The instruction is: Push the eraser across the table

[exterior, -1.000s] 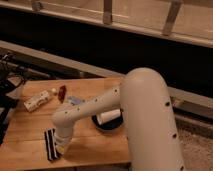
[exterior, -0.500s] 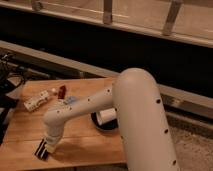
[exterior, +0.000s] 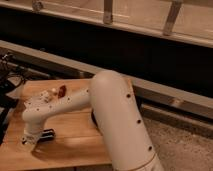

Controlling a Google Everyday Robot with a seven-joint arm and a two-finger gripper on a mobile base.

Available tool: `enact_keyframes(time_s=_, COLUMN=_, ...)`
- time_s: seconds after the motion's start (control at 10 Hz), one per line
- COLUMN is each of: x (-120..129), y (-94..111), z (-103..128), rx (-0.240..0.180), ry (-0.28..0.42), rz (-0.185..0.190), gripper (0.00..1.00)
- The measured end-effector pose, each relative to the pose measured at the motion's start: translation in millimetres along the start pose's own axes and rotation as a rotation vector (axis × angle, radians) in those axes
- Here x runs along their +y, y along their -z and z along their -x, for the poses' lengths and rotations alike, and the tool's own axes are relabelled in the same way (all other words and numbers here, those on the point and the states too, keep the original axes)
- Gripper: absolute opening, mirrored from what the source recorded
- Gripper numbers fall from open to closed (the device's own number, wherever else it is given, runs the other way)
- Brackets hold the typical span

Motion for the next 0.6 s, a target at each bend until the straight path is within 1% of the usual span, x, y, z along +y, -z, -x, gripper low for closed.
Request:
enact_keyframes(time_s=0.1, x=-4, y=0, z=3, rx=0.007, ry=-0.012, rz=-0.001, gripper=0.02)
enact_keyframes(time_s=0.2, x=-4, y=0, z=2, rx=0.012, ry=-0.016, rz=-0.001, gripper=0.0)
enact_keyframes(time_s=0.4, x=3, y=2, z=-9, rx=0.016, ry=-0.012, rz=-0.006, gripper=0.0)
enact_keyframes(time_s=0.6, x=6, y=2, z=-5, rx=0.016, ry=-0.011, rz=-0.01, gripper=0.0)
